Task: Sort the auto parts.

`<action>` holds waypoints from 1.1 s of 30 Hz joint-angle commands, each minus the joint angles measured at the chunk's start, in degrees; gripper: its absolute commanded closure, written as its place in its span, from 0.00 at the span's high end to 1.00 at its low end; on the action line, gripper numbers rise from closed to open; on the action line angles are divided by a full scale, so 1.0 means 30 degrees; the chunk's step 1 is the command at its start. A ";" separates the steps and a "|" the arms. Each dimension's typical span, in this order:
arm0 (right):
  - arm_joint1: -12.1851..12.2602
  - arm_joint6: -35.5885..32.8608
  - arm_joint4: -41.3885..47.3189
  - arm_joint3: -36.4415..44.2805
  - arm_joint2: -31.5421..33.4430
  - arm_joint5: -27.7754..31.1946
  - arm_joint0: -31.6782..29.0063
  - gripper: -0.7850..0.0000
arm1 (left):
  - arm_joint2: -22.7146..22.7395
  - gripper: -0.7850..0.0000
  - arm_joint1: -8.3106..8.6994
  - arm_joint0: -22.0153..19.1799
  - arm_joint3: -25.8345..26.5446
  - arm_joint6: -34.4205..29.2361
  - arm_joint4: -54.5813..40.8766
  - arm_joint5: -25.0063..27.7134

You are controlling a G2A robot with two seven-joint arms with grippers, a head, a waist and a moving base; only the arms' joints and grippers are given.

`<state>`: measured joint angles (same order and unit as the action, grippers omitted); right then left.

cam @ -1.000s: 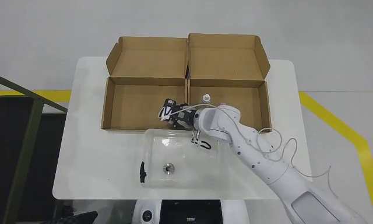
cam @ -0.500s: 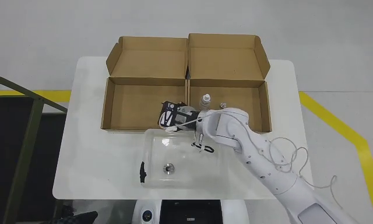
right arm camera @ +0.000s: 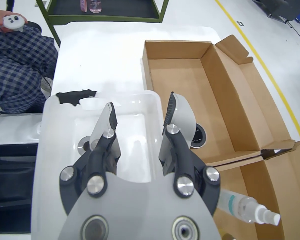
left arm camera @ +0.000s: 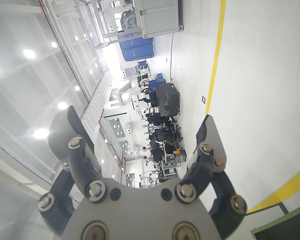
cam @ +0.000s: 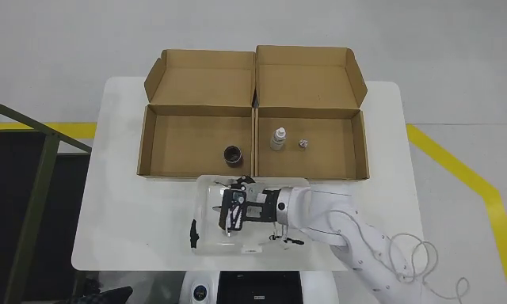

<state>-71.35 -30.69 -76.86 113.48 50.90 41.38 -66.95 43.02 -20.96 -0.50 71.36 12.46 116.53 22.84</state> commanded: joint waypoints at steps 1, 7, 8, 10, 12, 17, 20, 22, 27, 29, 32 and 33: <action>0.0114 0.0029 -0.0265 0.0226 0.0054 0.0240 -0.0517 0.46 | 0.0000 1.00 0.0000 0.0000 0.0000 0.0000 0.0001 0.0000; 0.0381 0.0385 -0.0947 0.0429 0.0123 0.0599 -0.1682 0.46 | 0.0000 1.00 0.0000 0.0000 0.0000 0.0000 0.0001 0.0000; 0.0418 0.0437 -0.1058 0.0435 0.0099 0.0667 -0.1839 0.46 | 0.0000 1.00 0.0000 0.0000 0.0000 0.0000 0.0001 0.0000; 0.0487 0.0501 -0.1327 0.0406 0.0058 0.0778 -0.2091 0.47 | 0.0000 1.00 0.0000 0.0000 0.0000 0.0000 0.0001 0.0000; 0.0547 0.0592 -0.1524 0.0328 0.0059 0.0857 -0.2259 0.47 | 0.0000 1.00 0.0000 0.0000 0.0000 0.0000 0.0001 0.0000; 0.0659 0.0719 -0.1946 0.0216 -0.0021 0.1022 -0.2472 0.47 | 0.0000 1.00 0.0000 0.0000 0.0000 0.0000 0.0001 0.0000; 0.0689 0.0743 -0.2154 0.0071 -0.0189 0.1048 -0.2501 0.47 | 0.0000 1.00 0.0000 0.0000 0.0000 0.0000 0.0001 0.0000; 0.0699 0.0752 -0.2251 -0.0088 -0.0326 0.1075 -0.2475 0.47 | 0.0000 1.00 0.0000 0.0000 0.0000 0.0000 0.0001 0.0000; 0.0690 0.0742 -0.2436 -0.0691 -0.0632 0.1008 -0.2247 0.48 | 0.0000 1.00 0.0000 0.0000 0.0000 0.0000 0.0001 0.0000; 0.0679 0.0722 -0.2493 -0.0988 -0.0752 0.0956 -0.2137 0.48 | 0.0000 1.00 0.0000 0.0000 0.0000 0.0000 0.0001 0.0000; 0.0651 0.0722 -0.2548 -0.1463 -0.0942 0.0818 -0.1962 0.48 | 0.0000 1.00 0.0000 0.0000 0.0000 0.0000 0.0001 0.0000; 0.0639 0.0711 -0.2582 -0.1613 -0.1015 0.0785 -0.1893 0.48 | 0.0000 1.00 0.0000 0.0000 0.0000 0.0000 0.0001 0.0000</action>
<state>-69.41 -28.56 -84.55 108.98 48.00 43.81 -72.77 43.02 -20.96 -0.50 71.36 12.46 116.53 22.84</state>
